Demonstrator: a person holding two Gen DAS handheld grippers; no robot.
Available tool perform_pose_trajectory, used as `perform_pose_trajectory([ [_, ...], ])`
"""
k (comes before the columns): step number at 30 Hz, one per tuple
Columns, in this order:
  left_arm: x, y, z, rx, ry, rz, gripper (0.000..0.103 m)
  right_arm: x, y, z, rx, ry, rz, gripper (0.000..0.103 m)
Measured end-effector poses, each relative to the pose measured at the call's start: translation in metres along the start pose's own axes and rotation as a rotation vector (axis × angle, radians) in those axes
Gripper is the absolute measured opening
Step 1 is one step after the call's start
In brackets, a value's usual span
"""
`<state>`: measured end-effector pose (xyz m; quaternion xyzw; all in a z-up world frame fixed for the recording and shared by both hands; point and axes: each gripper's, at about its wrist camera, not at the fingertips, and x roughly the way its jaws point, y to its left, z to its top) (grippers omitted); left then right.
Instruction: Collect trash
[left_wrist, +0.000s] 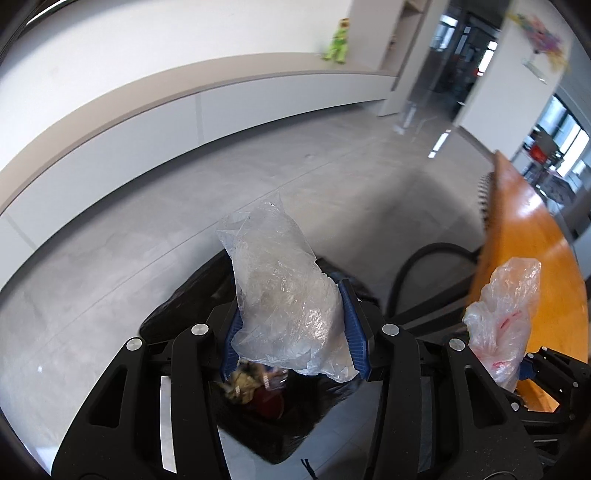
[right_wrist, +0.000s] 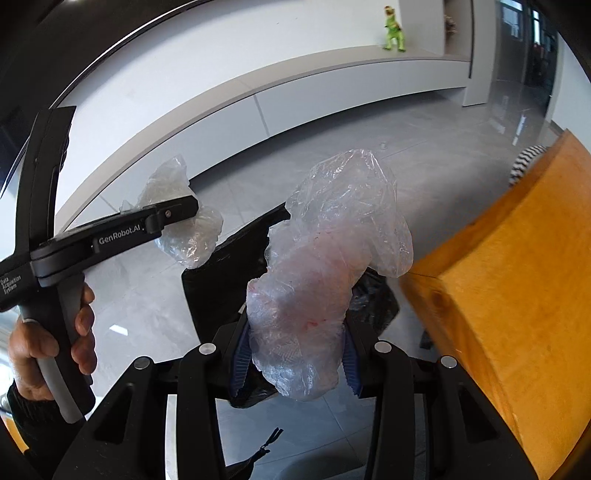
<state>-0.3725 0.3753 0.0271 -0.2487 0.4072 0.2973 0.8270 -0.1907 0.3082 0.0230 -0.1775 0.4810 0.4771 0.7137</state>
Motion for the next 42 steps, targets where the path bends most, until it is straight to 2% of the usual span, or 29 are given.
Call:
perform_pose_trajectory([
  [2,0.006,0.011,0.000,-0.029,0.012,0.013,0.046,0.011,0.008,0.008,-0.017,0.016,0.018,0.044],
  [4,0.011,0.021,-0.001,-0.059,0.027,0.032,0.050,0.019,0.014,0.015,-0.030,0.022,0.052,0.050],
  [5,0.012,0.028,-0.002,-0.088,0.037,0.033,0.056,0.024,0.016,0.019,-0.040,0.037,0.077,0.062],
  [6,0.014,0.035,-0.003,-0.119,0.054,0.031,0.078,0.027,0.018,0.021,-0.042,0.051,0.078,0.074],
  [7,0.014,0.038,-0.003,-0.140,0.059,0.032,0.097,0.028,0.020,0.021,-0.038,0.051,0.062,0.076],
  [11,0.003,0.052,-0.001,-0.208,0.009,0.079,0.097,0.021,0.026,0.015,-0.062,0.030,0.043,0.076],
  [16,-0.004,0.058,0.003,-0.252,-0.002,0.032,0.097,0.006,0.030,0.010,-0.083,-0.001,0.026,0.076],
  [22,-0.004,0.041,0.006,-0.224,-0.008,0.008,0.097,-0.015,0.012,0.017,-0.061,-0.043,0.028,0.076],
  [31,0.002,-0.045,0.014,-0.077,-0.002,-0.103,0.097,-0.073,-0.055,-0.005,0.066,-0.136,-0.050,0.082],
  [42,0.017,-0.209,0.013,0.212,0.050,-0.286,0.097,-0.131,-0.166,-0.055,0.295,-0.210,-0.251,0.083],
])
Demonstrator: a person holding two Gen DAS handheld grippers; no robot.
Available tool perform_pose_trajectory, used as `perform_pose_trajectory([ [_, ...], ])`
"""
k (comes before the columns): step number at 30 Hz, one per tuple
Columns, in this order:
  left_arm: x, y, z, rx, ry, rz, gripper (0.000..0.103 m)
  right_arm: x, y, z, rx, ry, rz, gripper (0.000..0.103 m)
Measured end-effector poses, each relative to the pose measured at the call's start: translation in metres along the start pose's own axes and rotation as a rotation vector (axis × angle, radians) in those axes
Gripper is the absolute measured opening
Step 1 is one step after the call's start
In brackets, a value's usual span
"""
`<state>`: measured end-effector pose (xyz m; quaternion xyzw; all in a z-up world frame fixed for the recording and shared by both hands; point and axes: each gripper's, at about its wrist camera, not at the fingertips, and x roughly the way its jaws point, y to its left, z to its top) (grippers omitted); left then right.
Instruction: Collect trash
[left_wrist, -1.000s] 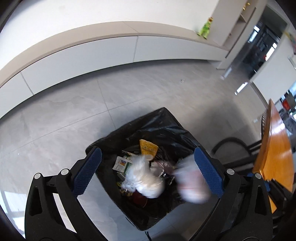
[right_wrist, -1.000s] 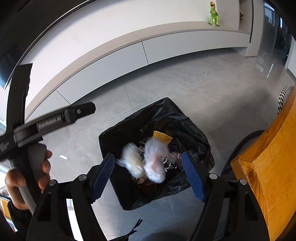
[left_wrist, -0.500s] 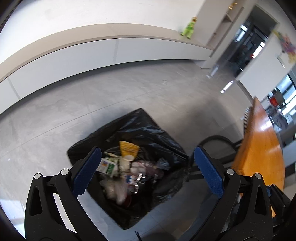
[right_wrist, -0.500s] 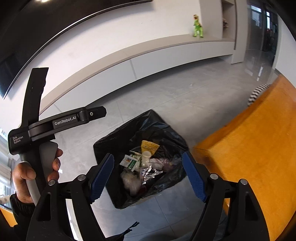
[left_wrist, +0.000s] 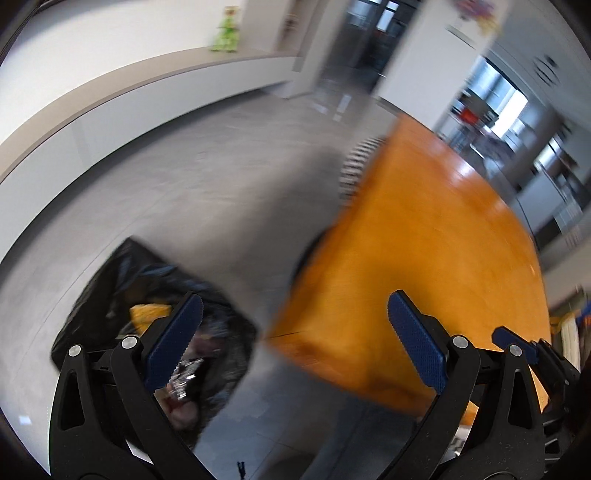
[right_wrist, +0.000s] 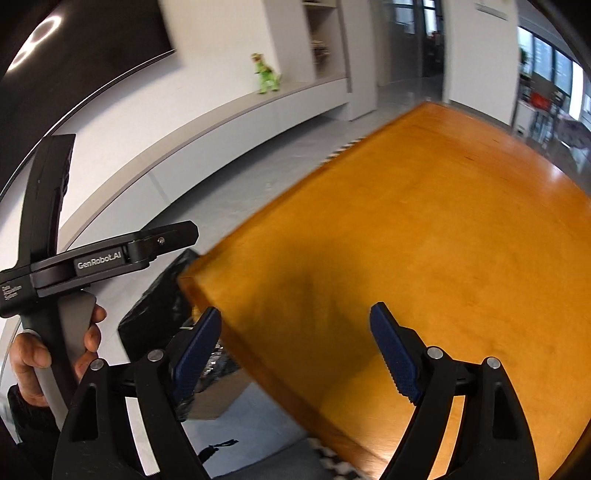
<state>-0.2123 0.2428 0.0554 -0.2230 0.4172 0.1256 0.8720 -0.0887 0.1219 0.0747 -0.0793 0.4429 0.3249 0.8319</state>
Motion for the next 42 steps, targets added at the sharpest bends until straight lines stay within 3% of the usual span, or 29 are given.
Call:
perform_pose_trajectory([
  [7,0.039,-0.105,0.010,0.193,0.040,-0.095,0.097,-0.023,-0.087,-0.012,0.155,-0.048,-0.126,0.083],
  [8,0.045,-0.121,0.010,0.225,0.042,-0.109,0.097,-0.030,-0.119,-0.018,0.213,-0.067,-0.179,0.083],
  [13,0.080,-0.185,0.007,0.327,0.057,-0.164,0.097,-0.038,-0.189,-0.035,0.334,-0.081,-0.309,0.084],
  [21,0.132,-0.269,0.003,0.458,0.090,-0.178,0.097,-0.037,-0.277,-0.058,0.501,-0.092,-0.375,0.084],
  [26,0.151,-0.292,-0.004,0.519,0.080,-0.139,0.097,-0.025,-0.301,-0.061,0.525,-0.086,-0.383,0.084],
  [35,0.172,-0.297,-0.007,0.515,0.077,-0.082,0.097,-0.014,-0.304,-0.057,0.467,-0.093,-0.456,0.085],
  [40,0.174,-0.298,-0.008,0.520,0.063,-0.051,0.097,-0.012,-0.309,-0.056,0.467,-0.081,-0.474,0.092],
  [42,0.176,-0.301,-0.010,0.529,0.065,-0.036,0.097,-0.009,-0.311,-0.054,0.462,-0.067,-0.477,0.099],
])
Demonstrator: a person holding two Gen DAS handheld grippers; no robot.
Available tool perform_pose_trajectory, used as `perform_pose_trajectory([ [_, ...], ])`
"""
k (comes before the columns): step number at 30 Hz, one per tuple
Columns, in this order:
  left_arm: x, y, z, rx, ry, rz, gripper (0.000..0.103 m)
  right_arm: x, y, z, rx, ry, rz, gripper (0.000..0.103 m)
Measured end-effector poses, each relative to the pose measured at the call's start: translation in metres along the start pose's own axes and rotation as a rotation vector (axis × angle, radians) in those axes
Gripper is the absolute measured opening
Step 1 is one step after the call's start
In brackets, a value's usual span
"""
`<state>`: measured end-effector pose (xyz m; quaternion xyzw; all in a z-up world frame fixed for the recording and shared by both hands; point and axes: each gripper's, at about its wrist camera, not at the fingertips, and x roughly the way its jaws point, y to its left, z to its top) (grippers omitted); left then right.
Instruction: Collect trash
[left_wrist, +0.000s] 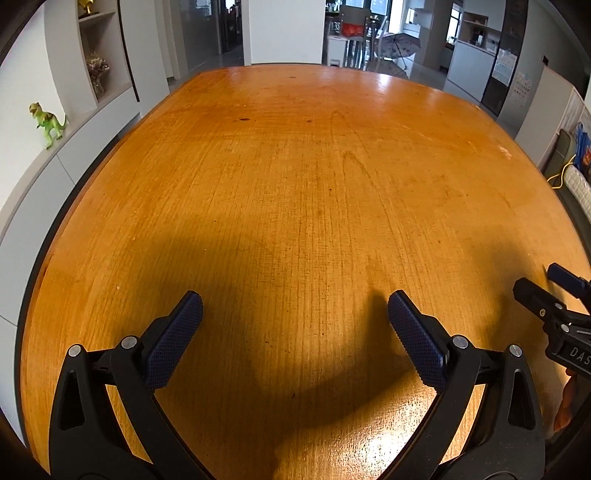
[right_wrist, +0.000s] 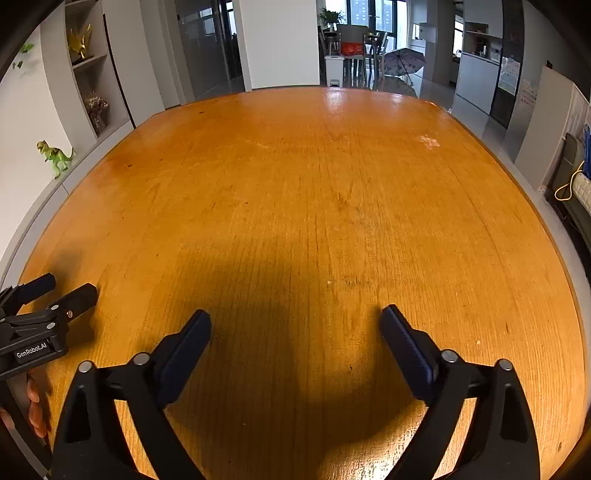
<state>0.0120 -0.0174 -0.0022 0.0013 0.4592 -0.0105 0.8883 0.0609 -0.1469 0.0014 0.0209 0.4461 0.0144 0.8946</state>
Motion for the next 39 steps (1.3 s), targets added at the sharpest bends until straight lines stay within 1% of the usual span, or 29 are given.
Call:
perform_pose_trajectory([
  [1,0.0011,-0.0024,0.0004,0.007,0.004,0.011,0.097,0.0008,0.0007,0.0001,-0.003,0.005,-0.009,0.100],
  [5,0.0015,-0.0051,0.0010,0.010,0.004,0.011,0.097,0.0020,0.0047,0.0001,-0.016,0.012,-0.030,0.100],
  [39,0.0012,-0.0035,0.0008,0.013,0.003,0.007,0.097,0.0020,0.0069,-0.0007,-0.017,0.014,-0.034,0.100],
])
